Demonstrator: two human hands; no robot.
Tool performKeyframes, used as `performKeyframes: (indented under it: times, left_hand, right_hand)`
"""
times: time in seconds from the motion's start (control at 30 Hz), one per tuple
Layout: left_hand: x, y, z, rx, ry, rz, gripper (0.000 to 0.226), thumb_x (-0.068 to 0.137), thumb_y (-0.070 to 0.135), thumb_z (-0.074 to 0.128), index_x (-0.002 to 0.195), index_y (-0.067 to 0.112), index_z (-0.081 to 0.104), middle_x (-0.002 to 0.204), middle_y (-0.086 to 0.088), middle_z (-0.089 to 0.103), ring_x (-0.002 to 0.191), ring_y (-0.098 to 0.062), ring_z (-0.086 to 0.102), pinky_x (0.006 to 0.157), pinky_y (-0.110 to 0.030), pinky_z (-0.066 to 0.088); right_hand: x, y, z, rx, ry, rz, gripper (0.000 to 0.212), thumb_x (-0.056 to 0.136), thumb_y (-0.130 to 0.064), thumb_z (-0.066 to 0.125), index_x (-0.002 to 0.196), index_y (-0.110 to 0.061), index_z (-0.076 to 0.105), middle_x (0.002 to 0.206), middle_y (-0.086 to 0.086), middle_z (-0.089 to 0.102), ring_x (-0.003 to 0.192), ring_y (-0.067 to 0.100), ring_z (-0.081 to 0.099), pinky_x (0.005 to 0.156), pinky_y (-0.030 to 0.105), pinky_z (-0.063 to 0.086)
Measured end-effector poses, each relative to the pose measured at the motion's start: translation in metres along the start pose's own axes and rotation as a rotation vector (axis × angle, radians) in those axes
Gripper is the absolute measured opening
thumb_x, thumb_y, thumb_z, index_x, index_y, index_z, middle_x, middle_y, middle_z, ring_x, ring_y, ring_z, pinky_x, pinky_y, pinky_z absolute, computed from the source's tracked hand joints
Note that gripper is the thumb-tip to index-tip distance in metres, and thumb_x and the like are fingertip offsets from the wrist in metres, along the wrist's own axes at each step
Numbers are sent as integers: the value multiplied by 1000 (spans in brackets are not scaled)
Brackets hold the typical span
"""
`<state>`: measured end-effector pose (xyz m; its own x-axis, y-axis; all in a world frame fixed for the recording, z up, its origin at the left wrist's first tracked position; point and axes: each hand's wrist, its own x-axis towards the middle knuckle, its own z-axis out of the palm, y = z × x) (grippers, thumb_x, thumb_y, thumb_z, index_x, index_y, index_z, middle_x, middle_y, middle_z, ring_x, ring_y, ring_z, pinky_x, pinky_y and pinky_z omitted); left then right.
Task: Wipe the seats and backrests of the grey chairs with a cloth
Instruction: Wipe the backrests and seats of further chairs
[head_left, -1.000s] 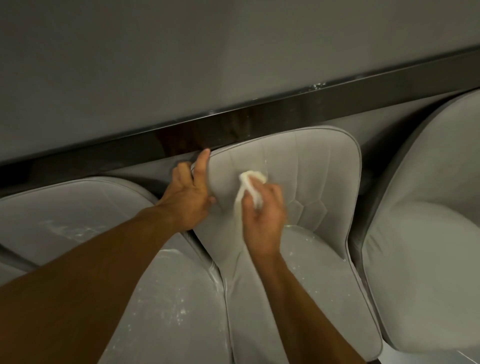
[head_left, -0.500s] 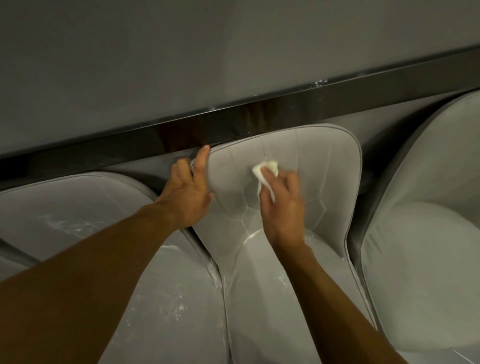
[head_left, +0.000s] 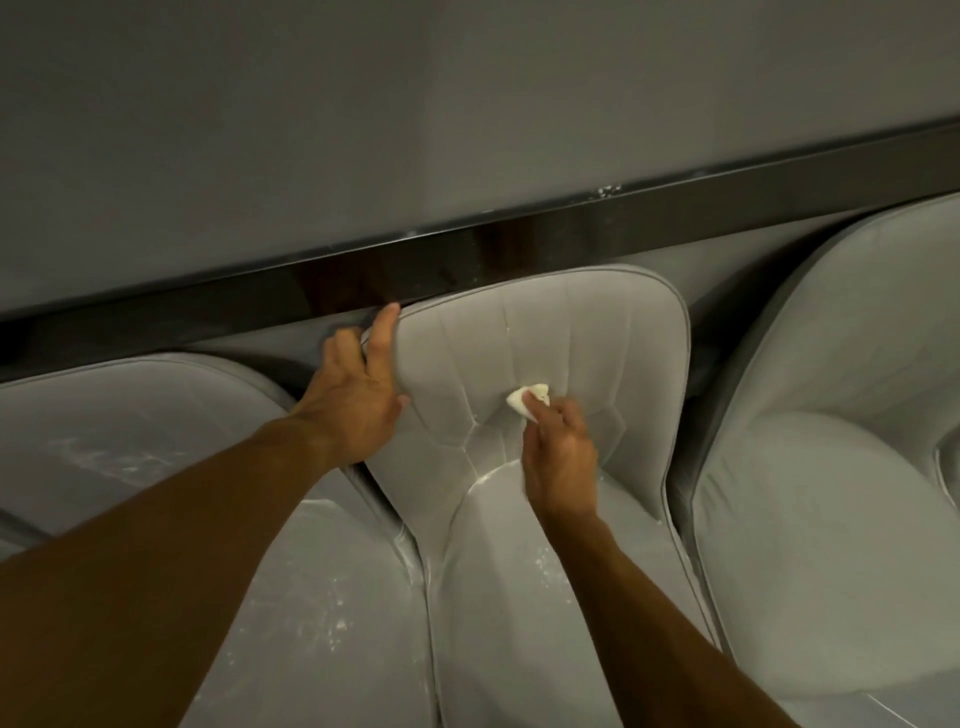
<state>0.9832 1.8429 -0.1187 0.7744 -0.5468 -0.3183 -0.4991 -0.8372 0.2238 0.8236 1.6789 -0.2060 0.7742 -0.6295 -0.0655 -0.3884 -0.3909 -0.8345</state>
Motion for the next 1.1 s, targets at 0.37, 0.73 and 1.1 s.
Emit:
performKeyframes:
  times: [0.37,0.73,1.1]
  left_hand:
    - [-1,-1,0,14,29,20,110,94,32,70,158,24,-20,141,-19,19,124,-35,41,112,-51,40]
    - [-1,0,3,19,69,28,108,93,30,72,160,21,-12,140,-24,24,119,-36,45,107,-53,44]
    - [-1,3,3,11,63,5,107,94,30,70,160,21,-14,140,-23,21,120,-40,43,108,-54,41]
  right_hand:
    - [51,-15,-80,220,323,144,27,104,-36,49,128,-27,55,99,-44,49,94,-27,48,73,-6,38]
    - [41,-21,-82,255,320,135,26,104,-27,49,129,-27,55,106,-36,54,95,-14,53,79,2,43]
    - [23,44,-47,-15,37,294,22,102,-33,50,119,-26,60,109,1,63,96,25,63,81,37,51]
